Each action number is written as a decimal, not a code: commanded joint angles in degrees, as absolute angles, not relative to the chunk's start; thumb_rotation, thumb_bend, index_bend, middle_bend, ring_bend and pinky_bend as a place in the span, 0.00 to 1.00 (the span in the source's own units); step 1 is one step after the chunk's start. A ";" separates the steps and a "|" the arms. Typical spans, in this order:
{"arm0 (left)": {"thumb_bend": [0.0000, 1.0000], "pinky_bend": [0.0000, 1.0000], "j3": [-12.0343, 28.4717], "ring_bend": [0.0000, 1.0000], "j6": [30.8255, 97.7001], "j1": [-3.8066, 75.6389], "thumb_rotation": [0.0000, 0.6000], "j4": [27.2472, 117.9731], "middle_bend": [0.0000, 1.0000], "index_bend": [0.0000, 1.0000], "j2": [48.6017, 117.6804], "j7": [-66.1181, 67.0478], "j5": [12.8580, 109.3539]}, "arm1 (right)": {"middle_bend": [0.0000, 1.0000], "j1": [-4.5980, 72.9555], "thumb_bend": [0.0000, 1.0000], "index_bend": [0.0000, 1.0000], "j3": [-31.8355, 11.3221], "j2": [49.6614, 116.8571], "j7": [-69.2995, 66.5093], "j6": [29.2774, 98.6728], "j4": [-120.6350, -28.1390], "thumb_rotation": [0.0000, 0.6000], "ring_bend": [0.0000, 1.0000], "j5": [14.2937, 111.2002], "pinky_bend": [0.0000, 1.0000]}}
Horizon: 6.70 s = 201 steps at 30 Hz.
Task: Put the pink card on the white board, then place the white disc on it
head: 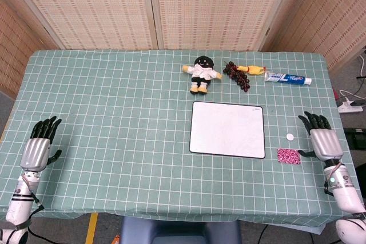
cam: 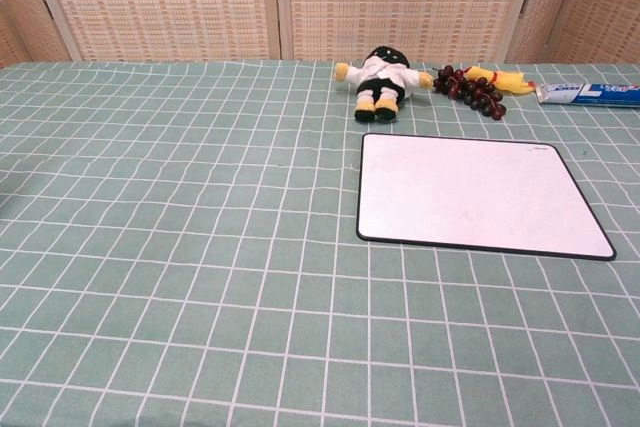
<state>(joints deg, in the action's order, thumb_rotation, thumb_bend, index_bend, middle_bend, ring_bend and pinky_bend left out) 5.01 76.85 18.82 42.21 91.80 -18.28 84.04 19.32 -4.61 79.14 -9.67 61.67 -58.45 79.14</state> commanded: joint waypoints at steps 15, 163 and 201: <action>0.22 0.00 4.10 0.00 72.93 19.27 1.00 43.83 0.00 0.00 91.30 -17.78 83.58 | 0.00 19.06 0.00 0.28 -4.26 78.06 9.27 53.14 -67.78 1.00 0.00 66.76 0.00; 0.22 0.00 4.66 0.00 72.09 20.02 1.00 45.95 0.00 0.00 89.61 -20.09 83.22 | 0.00 31.57 0.14 0.42 -9.19 78.83 6.34 39.53 -60.52 1.00 0.00 49.77 0.00; 0.22 0.00 4.53 0.00 72.05 20.08 1.00 47.19 0.00 0.00 88.61 -22.62 83.41 | 0.00 34.88 0.22 0.44 -7.58 82.67 19.23 37.61 -57.03 1.00 0.00 41.00 0.00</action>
<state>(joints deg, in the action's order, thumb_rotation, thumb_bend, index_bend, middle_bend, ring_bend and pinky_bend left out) 4.52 72.05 20.08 47.17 88.64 -22.59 83.42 34.83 -7.62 82.61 19.17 37.65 -57.09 41.06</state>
